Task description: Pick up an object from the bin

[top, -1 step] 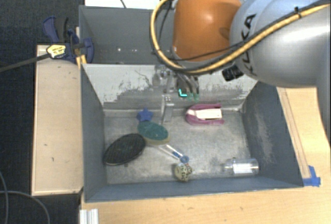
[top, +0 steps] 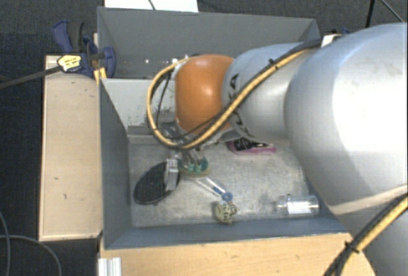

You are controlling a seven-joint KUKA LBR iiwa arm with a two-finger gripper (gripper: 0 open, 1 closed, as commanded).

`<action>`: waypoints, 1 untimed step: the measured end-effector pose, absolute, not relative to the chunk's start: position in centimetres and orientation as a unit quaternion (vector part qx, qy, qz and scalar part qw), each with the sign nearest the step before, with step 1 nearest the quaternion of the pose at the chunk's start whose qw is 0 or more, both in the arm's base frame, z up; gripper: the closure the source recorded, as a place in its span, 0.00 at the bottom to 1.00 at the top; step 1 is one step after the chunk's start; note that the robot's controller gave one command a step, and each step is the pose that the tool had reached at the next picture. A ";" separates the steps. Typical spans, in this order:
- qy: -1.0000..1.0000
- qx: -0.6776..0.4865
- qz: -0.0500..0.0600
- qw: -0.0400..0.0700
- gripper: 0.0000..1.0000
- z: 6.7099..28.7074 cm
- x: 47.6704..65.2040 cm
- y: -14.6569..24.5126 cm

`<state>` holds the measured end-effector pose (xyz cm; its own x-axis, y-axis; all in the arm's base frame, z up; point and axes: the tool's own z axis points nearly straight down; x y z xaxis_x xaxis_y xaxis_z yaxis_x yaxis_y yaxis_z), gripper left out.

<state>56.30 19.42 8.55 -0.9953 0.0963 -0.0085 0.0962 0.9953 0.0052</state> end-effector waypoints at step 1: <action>0.989 -0.146 0.000 0.000 0.00 7.0 51.3 20.5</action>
Offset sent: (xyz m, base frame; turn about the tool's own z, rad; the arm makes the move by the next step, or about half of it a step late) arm -0.0497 0.0109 -0.0155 -0.3893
